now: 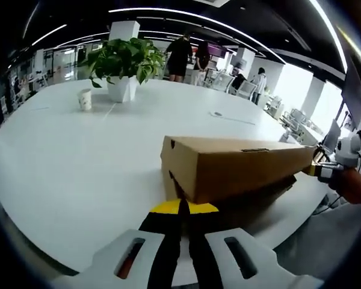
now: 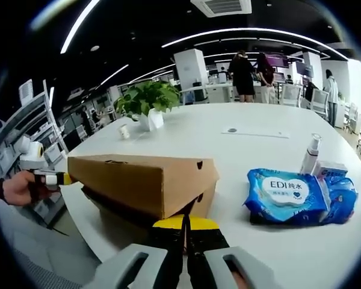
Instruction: Operate the shoe box by opening the lid, removing the specified soft item, and placing it in the target area until the item is outside and the box remains undamaged.
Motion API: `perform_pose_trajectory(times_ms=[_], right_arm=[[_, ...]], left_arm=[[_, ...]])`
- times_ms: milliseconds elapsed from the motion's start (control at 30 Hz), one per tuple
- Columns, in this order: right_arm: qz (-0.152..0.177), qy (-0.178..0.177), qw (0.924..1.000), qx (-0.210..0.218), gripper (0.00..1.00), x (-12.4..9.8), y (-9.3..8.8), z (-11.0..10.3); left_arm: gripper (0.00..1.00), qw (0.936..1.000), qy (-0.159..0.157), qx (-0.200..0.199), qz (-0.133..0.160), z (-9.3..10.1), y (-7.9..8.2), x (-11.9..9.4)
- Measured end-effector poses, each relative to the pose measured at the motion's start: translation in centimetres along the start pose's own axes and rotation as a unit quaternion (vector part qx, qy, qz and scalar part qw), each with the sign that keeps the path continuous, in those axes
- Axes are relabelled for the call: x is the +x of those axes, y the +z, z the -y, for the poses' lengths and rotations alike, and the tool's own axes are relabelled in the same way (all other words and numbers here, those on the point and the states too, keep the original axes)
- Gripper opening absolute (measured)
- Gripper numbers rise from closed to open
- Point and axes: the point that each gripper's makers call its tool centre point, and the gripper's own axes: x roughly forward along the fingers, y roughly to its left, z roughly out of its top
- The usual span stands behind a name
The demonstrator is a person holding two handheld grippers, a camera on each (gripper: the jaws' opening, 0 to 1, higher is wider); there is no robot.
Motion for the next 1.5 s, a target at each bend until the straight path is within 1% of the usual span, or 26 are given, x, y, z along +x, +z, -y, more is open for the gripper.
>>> perform_pose_trajectory(times_ms=[233, 400, 633, 900, 1167, 1500], right_arm=[[-0.01, 0.006, 0.9999, -0.007, 0.0, 0.1, -0.6, -0.4], [-0.016, -0.001, 0.9999, 0.0, 0.0, 0.1, -1.1, 0.0], [-0.023, -0.008, 0.9997, -0.002, 0.0, 0.1, -1.6, 0.4], [-0.027, -0.009, 0.9996, 0.005, 0.0, 0.0, -1.9, 0.6], [-0.038, -0.006, 0.9992, 0.005, 0.0, 0.2, -2.6, 0.5], [-0.051, 0.0, 0.9987, 0.006, 0.0, 0.7, -3.3, 0.3]], left_arm=[[0.0, 1.0, -0.002, 0.004, -0.003, -0.1, -0.4, -0.2], [0.0, 1.0, -0.002, -0.001, -0.005, -0.1, -1.0, -0.3], [0.0, 1.0, 0.0, 0.002, -0.006, -0.2, -1.2, -0.5], [0.0, 0.9999, -0.003, 0.0, -0.013, -0.1, -2.0, -0.5], [0.0, 0.9998, -0.005, 0.001, -0.02, 0.0, -2.5, -0.4], [0.0, 0.9997, -0.008, 0.001, -0.024, 0.3, -2.7, -0.2]])
